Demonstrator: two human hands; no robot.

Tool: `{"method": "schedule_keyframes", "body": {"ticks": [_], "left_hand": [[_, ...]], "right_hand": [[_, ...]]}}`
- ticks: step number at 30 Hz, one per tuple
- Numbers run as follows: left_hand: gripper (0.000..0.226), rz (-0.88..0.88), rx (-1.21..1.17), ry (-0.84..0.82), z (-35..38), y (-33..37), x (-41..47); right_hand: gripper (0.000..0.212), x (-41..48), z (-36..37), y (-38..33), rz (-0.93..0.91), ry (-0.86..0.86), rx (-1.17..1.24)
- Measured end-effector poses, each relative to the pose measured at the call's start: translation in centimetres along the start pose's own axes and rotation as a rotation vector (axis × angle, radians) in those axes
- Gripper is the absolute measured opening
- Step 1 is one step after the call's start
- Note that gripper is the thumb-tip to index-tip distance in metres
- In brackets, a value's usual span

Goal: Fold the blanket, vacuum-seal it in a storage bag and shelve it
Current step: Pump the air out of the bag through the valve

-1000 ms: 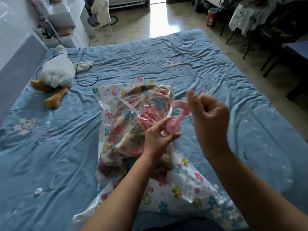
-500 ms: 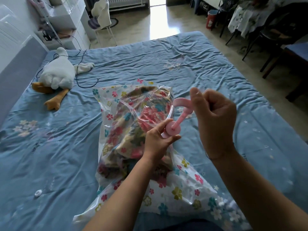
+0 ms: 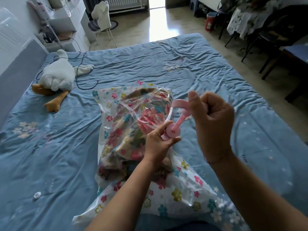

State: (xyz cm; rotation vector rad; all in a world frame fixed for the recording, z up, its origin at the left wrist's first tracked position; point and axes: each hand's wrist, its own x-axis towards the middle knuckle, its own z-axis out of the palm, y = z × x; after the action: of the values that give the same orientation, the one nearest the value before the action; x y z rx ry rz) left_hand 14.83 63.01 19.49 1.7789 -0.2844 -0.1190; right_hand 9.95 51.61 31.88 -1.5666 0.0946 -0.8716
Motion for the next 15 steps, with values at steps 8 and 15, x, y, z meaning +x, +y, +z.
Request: {"method": "schedule_keyframes", "body": {"ticks": [8, 15], "left_hand": [[0.054, 0.013, -0.004, -0.013, -0.3, 0.3, -0.1], [0.071, -0.009, -0.029, 0.006, 0.1, 0.0, -0.1]], "right_hand": [[0.057, -1.7, 0.0, 4.4, 0.258, -0.146, -0.252], [0.052, -0.8, 0.5, 2.4, 0.097, -0.048, -0.062]]}}
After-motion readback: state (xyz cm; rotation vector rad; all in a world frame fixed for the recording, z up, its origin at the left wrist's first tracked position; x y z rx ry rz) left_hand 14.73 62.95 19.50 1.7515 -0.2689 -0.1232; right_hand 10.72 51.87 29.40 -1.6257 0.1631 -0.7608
